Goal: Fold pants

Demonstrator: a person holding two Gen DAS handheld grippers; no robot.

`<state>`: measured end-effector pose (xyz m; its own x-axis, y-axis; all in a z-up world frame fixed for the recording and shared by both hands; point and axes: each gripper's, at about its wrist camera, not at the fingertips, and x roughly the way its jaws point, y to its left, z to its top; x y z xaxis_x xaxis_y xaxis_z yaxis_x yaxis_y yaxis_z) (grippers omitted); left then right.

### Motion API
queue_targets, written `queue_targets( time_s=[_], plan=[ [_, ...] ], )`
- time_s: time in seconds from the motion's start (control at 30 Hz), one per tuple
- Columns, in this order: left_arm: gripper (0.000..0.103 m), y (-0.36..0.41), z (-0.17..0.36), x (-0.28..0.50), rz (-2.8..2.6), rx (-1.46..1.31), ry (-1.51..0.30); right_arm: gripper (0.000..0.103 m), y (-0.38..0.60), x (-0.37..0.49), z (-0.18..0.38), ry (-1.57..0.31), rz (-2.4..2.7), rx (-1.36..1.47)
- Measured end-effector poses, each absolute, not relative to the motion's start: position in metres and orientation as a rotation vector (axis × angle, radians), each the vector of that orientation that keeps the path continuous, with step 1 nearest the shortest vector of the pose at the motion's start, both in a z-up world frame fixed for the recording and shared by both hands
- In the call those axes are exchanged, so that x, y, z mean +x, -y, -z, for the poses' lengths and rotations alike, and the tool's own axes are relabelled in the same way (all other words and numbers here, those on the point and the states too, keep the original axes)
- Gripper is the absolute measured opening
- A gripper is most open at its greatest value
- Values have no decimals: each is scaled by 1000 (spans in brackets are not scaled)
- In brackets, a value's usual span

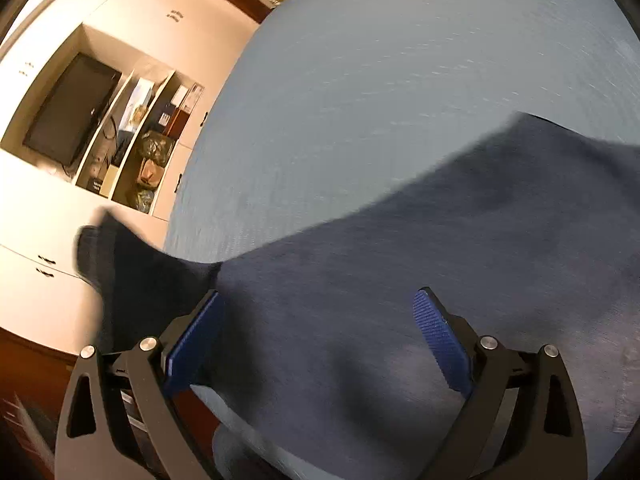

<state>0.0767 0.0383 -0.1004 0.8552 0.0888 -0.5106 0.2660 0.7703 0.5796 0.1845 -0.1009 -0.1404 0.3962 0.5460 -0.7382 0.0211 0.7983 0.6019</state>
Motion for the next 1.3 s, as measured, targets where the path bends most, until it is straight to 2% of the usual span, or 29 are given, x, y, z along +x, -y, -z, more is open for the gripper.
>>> queue_targets(
  time_s=[0.07,0.17,0.23,0.3,0.37,0.43,0.53,0.6,0.63,0.73,0.97,1.3],
  plan=[
    [7,6,159,60,187,808,-584,91,122,172,148,-1134,-345,608],
    [15,29,205,42,155,952,-554,91,132,160,156,-1144,-350,638],
    [27,28,209,33,119,965,-506,91,144,158,154,-1146,-373,641],
    [55,21,205,30,64,962,-451,91,149,159,153,-1149,-394,647],
    [59,20,207,29,59,1016,-420,91,155,157,158,-1156,-406,661],
    [55,24,208,29,84,1050,-424,91,150,157,160,-1165,-422,680],
    [36,37,214,30,150,1091,-460,91,132,165,162,-1189,-440,674],
    [15,42,215,32,197,1083,-503,91,127,167,164,-1208,-443,670],
    [13,43,217,32,210,1081,-515,91,123,168,166,-1222,-439,666],
    [9,48,214,28,207,1051,-496,91,114,172,169,-1258,-428,652],
    [9,21,162,39,204,821,-482,91,94,179,177,-1339,-481,783],
    [8,6,147,38,222,770,-478,91,49,187,188,-1414,-519,821]
  ],
)
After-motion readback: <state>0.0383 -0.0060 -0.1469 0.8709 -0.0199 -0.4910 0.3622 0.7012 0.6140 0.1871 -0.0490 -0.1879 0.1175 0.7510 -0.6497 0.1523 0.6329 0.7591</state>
